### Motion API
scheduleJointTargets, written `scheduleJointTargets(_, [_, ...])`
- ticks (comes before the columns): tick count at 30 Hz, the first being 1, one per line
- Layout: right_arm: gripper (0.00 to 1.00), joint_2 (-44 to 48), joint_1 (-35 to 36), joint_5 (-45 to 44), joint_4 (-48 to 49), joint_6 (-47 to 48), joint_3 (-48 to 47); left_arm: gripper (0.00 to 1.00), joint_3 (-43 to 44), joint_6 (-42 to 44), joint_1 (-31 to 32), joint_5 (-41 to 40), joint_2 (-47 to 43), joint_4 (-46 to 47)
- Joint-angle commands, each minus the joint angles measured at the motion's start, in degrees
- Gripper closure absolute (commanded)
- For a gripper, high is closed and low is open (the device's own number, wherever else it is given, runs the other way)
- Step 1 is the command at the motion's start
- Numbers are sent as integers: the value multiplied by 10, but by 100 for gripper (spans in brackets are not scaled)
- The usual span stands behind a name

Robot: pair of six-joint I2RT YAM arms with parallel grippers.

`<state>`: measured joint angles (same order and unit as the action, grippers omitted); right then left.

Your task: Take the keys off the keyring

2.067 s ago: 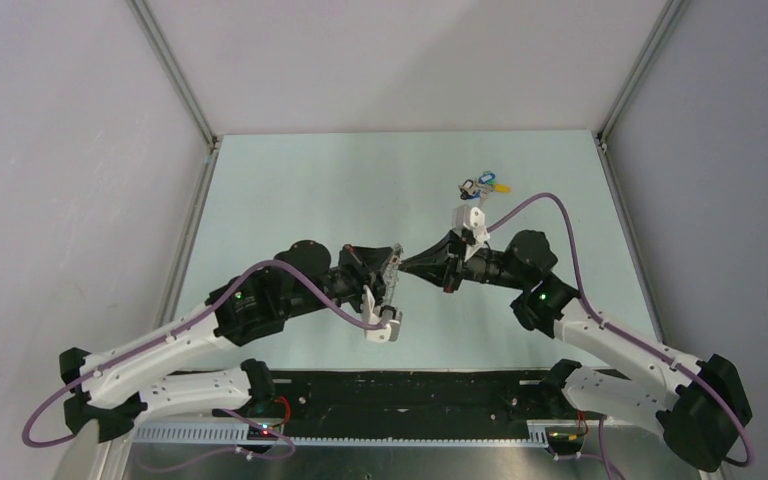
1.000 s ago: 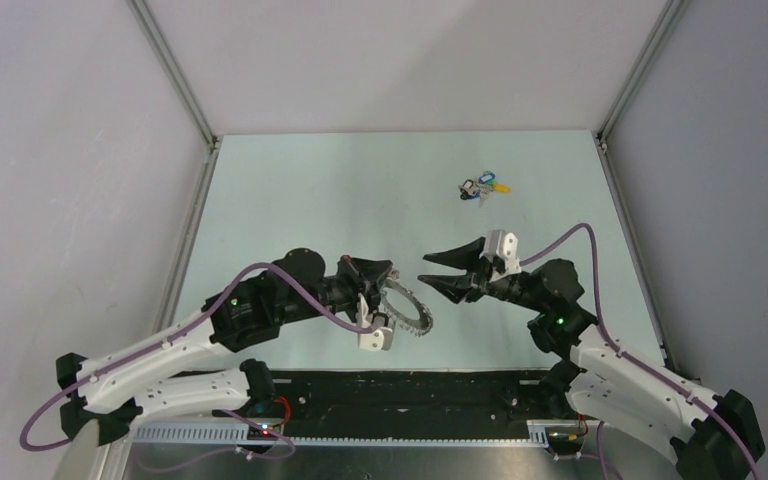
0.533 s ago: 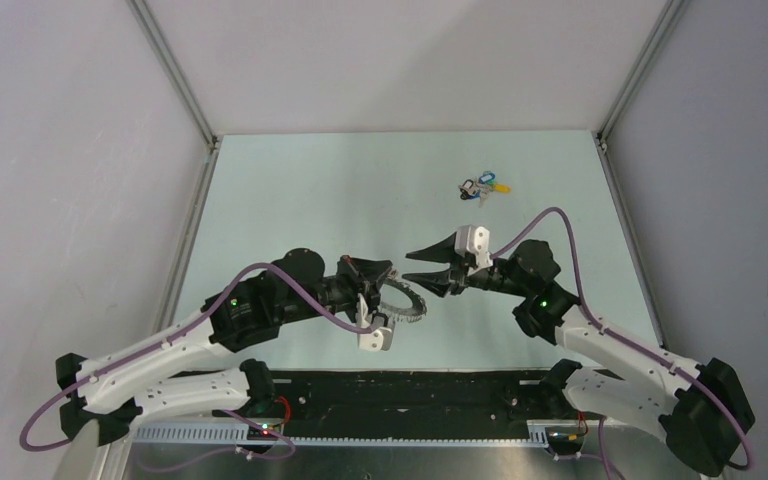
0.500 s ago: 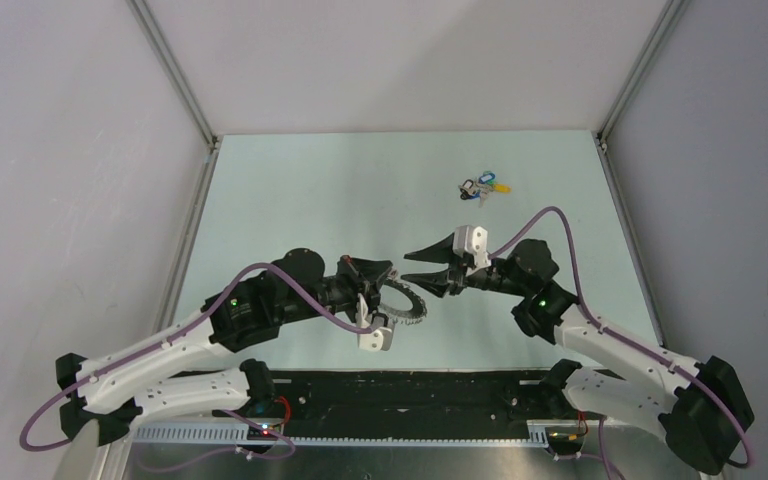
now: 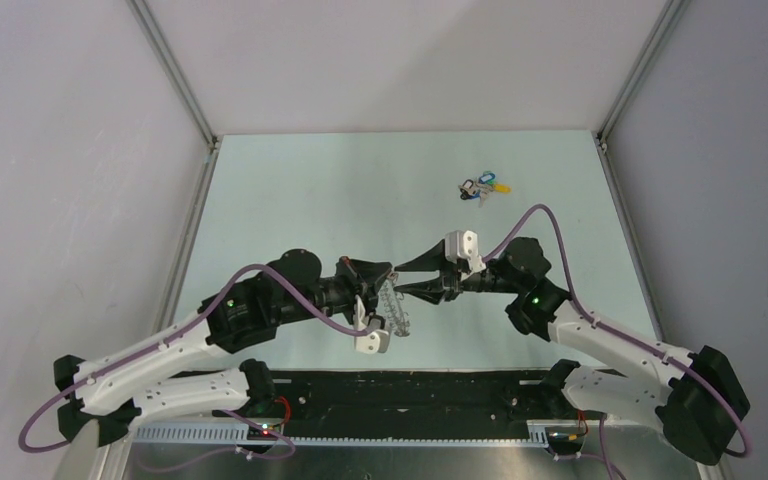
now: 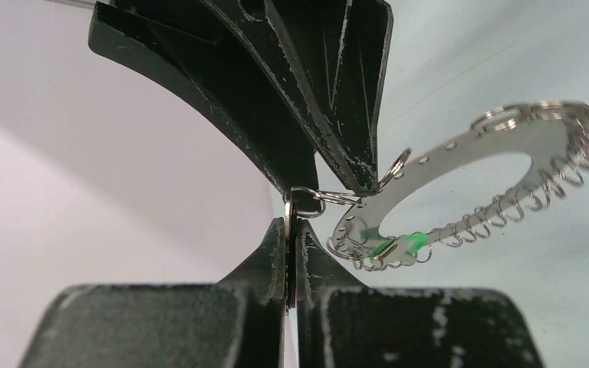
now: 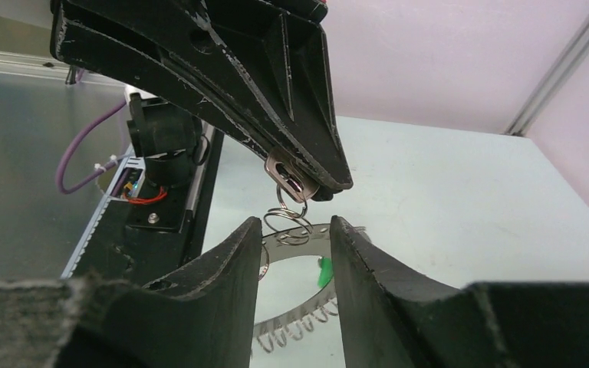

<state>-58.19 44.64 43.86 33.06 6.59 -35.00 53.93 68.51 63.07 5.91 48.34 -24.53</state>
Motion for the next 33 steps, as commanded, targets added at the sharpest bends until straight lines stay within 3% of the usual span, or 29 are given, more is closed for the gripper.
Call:
scheduleJointTargets(1, [58,-8,6,25,40,-17,-26,100,11,4,-2,19,-15,31])
scheduleJointTargets(3, [62,-13,6,32,44,-20,-30,100,11,4,-2,20,-15,31])
scheduleJointTargets(10, [100,-10,7,30,31,-27,-35,100,7,9,-2,-1,-24,32])
scheduleJointTargets(19, [100,62,-24,-16,-79,-19,-35,100,-15,2,-10,-19,-37,60])
scheduleJointTargets(27, [100,79,-48,-98,33,-206,-30,100,-31,-10,-9,6,-7,66])
scheduleJointTargets(30, [100,88,-36,-107,43,-200,-30,100,-19,-58,-9,0,16,71])
scheduleJointTargets(33, [100,138,-38,-171,-50,-153,-31,100,12,-137,-17,0,52,84])
